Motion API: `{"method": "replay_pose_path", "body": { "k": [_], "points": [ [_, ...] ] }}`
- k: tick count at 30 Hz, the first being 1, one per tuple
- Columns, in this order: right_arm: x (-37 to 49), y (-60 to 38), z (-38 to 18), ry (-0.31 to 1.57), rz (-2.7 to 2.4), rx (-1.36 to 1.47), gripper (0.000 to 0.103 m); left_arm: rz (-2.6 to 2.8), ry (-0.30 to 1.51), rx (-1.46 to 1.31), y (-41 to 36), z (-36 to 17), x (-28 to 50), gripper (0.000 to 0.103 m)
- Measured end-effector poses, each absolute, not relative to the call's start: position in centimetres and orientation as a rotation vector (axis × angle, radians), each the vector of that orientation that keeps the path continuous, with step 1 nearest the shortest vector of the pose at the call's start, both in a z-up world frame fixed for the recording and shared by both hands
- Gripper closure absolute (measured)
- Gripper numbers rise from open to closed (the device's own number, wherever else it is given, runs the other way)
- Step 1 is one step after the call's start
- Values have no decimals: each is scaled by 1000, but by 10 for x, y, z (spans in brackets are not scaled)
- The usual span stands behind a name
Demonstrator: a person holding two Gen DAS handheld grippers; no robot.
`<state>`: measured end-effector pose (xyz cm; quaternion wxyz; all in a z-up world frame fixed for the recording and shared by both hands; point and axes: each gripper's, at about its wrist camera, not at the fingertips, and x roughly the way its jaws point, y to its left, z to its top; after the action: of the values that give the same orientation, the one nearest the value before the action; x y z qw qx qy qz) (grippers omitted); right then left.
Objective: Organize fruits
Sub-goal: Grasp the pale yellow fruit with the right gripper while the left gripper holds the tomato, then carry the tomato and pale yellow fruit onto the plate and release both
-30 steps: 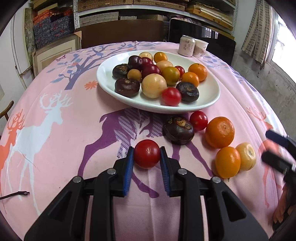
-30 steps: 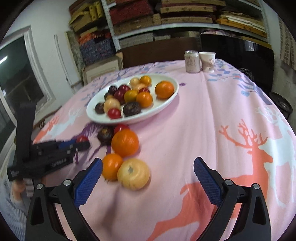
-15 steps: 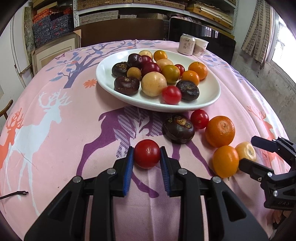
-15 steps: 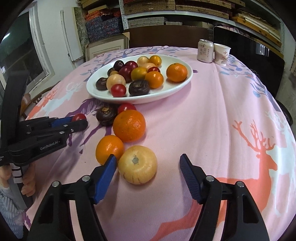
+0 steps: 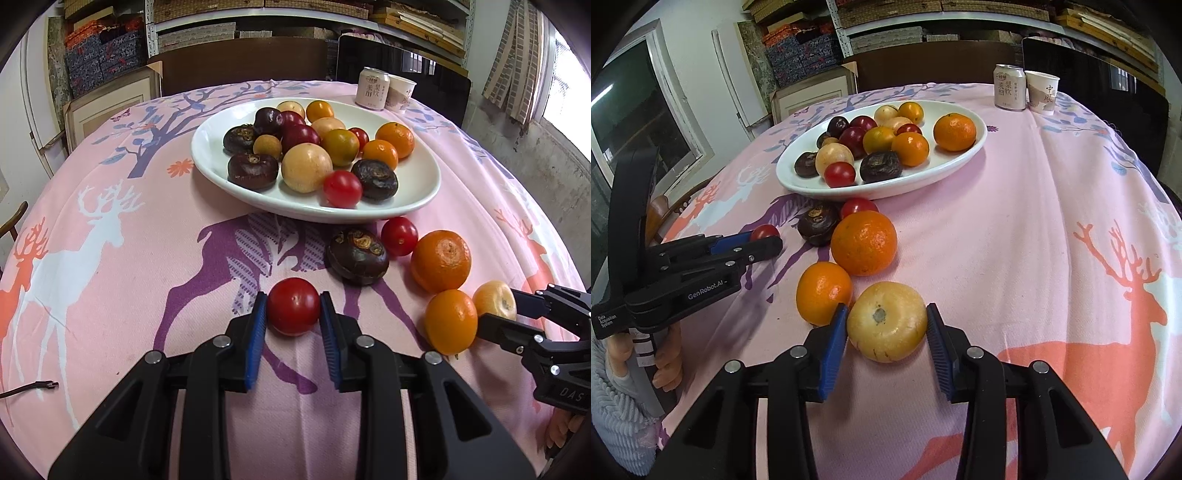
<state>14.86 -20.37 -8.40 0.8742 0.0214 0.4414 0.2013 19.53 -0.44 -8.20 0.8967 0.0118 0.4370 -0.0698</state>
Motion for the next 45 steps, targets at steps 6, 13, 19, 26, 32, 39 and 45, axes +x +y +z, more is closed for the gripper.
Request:
{"method": "replay_pose_path", "body": {
  "k": [6, 13, 19, 26, 32, 39, 45],
  "points": [
    [147, -214, -81, 901, 405, 91, 60, -127, 879, 28, -3, -76, 193, 75],
    [146, -223, -76, 868, 396, 128, 60, -80, 809, 55, -2, -64, 189, 75],
    [173, -226, -45, 780, 371, 155, 60, -73, 762, 75, -6, -37, 216, 75],
    [255, -190, -12, 685, 337, 114, 60, -53, 797, 14, -6, -31, 291, 75],
    [294, -179, -25, 690, 330, 120, 60, -49, 816, 6, -2, -45, 325, 75],
    [324, -167, -32, 716, 331, 92, 60, -48, 797, 52, -13, -49, 328, 70],
    [324, -172, -31, 701, 323, 93, 40, -32, 788, 55, -14, -50, 326, 37]
  ]
}}
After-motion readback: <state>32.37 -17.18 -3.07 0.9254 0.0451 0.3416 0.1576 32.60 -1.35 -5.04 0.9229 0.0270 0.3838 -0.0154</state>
